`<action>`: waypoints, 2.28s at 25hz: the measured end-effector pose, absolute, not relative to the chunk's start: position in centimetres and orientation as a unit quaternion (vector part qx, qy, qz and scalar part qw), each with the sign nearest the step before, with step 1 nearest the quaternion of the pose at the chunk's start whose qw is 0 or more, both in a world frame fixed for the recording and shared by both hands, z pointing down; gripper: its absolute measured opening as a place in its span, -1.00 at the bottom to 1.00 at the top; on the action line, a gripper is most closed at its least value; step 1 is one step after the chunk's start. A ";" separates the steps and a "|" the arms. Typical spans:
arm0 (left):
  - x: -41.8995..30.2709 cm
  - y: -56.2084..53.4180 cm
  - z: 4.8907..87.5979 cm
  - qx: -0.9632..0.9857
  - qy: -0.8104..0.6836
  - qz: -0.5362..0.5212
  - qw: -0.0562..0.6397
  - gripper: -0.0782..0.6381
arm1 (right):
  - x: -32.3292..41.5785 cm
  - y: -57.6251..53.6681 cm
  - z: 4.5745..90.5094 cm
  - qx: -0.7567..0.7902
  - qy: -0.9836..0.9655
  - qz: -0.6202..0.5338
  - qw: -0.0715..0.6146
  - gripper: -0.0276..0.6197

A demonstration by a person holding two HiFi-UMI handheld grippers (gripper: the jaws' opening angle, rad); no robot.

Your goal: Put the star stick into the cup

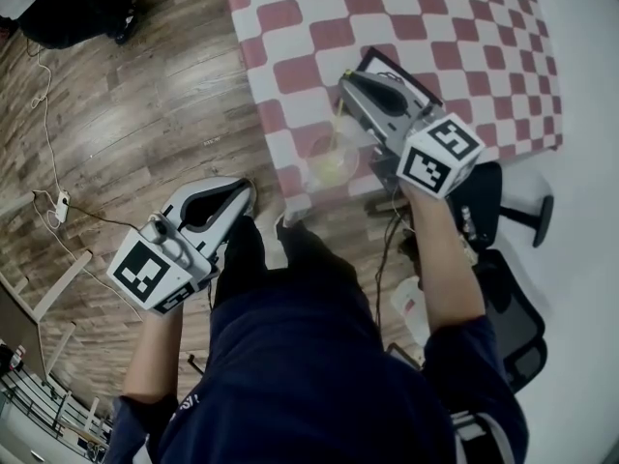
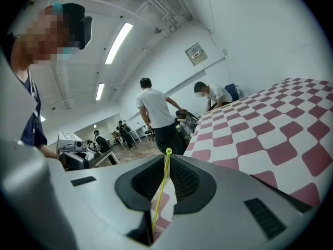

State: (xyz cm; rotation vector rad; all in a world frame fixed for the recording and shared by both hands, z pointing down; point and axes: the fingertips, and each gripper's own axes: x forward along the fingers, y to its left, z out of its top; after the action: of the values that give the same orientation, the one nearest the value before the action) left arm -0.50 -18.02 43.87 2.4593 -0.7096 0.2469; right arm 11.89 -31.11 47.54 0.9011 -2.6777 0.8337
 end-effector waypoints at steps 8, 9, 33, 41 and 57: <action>-0.2 -18.0 43.0 0.922 -0.260 0.090 0.273 -0.69 | 12.5 -31.2 46.6 0.322 -0.900 0.278 0.094 -0.62; -0.2 -18.0 42.7 0.923 -0.259 0.090 0.270 -0.69 | 12.6 -31.3 46.2 0.327 -0.900 0.274 0.091 -0.59; 0.8 -15.5 33.5 0.961 -0.203 0.067 0.176 -0.69 | 12.7 -22.4 33.5 0.363 -0.912 0.183 0.062 -0.80; 0.8 -14.4 32.1 0.971 -0.169 0.068 0.157 -0.69 | 11.5 -18.7 33.2 0.378 -0.904 0.190 0.056 -0.86; 0.1 -12.7 29.7 0.982 -0.113 0.063 0.137 -0.69 | 10.5 -13.6 31.8 0.446 -0.875 0.181 0.051 -0.86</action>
State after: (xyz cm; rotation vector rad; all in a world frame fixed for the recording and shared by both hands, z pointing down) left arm 0.08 -12.73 29.70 2.8433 -0.3261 0.1811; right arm 10.48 -13.57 31.80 1.3576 -2.6640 0.5516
